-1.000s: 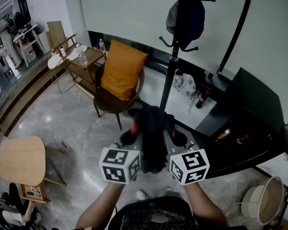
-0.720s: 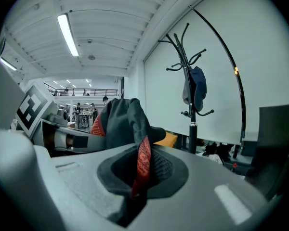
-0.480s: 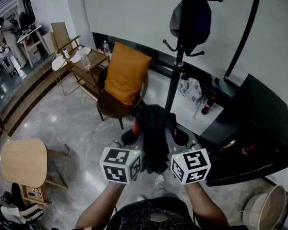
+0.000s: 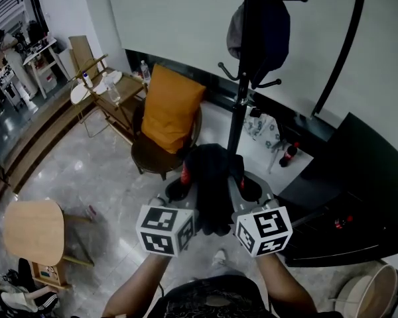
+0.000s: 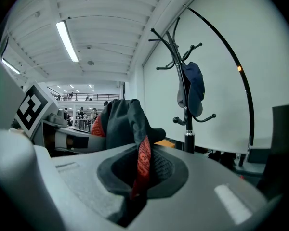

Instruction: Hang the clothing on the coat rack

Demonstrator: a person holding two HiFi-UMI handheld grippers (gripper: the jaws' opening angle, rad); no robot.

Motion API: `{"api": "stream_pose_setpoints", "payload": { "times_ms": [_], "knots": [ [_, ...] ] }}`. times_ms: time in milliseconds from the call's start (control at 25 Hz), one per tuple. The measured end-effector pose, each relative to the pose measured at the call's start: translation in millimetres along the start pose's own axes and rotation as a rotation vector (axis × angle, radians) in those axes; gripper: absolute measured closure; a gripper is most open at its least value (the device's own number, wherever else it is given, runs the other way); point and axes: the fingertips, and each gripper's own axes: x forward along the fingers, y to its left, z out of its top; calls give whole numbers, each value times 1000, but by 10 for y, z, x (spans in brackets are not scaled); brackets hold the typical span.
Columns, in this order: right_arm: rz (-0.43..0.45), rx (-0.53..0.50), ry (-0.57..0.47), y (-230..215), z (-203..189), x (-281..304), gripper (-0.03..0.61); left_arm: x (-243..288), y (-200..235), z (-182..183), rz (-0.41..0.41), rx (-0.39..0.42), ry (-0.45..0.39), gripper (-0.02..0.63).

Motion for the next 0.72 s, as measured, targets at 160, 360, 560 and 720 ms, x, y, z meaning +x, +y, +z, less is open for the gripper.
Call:
{"api": "stream_pose_setpoints", "payload": {
  "times_ms": [160, 360, 560, 720],
  "knots": [
    [-12, -16, -14, -218, 50, 104, 557, 232, -9, 74, 5, 18, -5, 578],
    [-24, -13, -25, -507, 81, 213, 557, 512, -57, 142, 8, 39, -1, 578],
    [-24, -7, -32, -777, 108, 287, 557, 764, -125, 190, 21, 48, 8, 578],
    [-23, -7, -44, -922, 156, 303, 557, 877, -174, 249, 34, 52, 4, 578]
  ]
}}
